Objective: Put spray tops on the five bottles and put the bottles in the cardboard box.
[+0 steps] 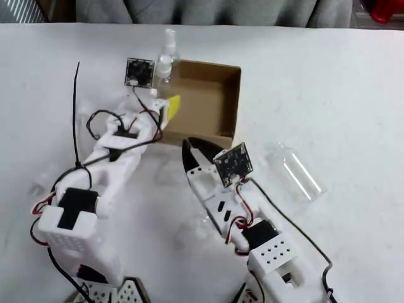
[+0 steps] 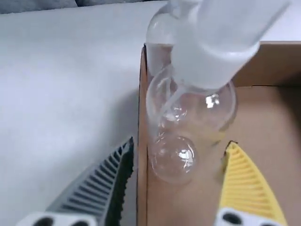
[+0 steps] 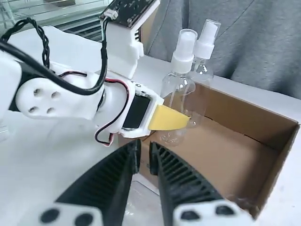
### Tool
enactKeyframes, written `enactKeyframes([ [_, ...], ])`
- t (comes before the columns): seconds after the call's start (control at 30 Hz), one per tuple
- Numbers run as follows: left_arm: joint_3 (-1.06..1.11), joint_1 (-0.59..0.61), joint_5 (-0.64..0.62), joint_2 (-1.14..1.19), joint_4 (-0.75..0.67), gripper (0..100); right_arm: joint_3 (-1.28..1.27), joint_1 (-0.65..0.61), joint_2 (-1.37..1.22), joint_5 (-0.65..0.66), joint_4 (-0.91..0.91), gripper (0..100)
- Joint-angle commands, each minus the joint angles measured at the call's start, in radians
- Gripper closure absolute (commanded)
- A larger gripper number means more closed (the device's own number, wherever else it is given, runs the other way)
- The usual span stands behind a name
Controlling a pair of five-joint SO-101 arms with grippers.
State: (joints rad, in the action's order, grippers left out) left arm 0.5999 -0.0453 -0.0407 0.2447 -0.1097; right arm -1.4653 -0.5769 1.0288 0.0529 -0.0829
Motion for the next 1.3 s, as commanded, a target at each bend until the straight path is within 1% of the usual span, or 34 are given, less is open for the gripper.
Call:
enactKeyframes([
  [0.0,0.054,0.018,-0.002,-0.125,0.006,71,0.032,0.007,0.013,0.011,-0.016,98.3],
  [0.23,0.161,0.007,0.006,-0.266,0.026,71,0.032,0.007,0.013,0.011,-0.018,98.3],
  [0.37,0.172,0.008,0.008,-0.340,0.121,71,0.032,0.007,0.013,0.011,-0.018,98.3],
  [0.6,0.172,0.018,0.011,-0.464,0.341,71,0.032,0.008,0.013,0.011,-0.015,98.3],
  [0.73,0.173,0.016,0.066,-0.510,0.453,72,0.029,0.012,0.013,0.011,-0.013,98.3],
  [0.8,0.186,0.010,0.078,-0.527,0.529,72,0.029,0.013,0.013,0.011,-0.013,98.3],
  [0.87,0.227,0.016,0.080,-0.553,0.571,72,0.029,0.013,0.013,0.011,-0.013,98.3],
  [1.13,0.500,0.156,0.077,-0.802,0.571,72,0.029,0.015,0.013,0.011,-0.013,98.3],
  [1.27,0.594,0.193,0.072,-0.921,0.575,72,0.029,0.016,0.013,0.011,-0.012,98.3],
])
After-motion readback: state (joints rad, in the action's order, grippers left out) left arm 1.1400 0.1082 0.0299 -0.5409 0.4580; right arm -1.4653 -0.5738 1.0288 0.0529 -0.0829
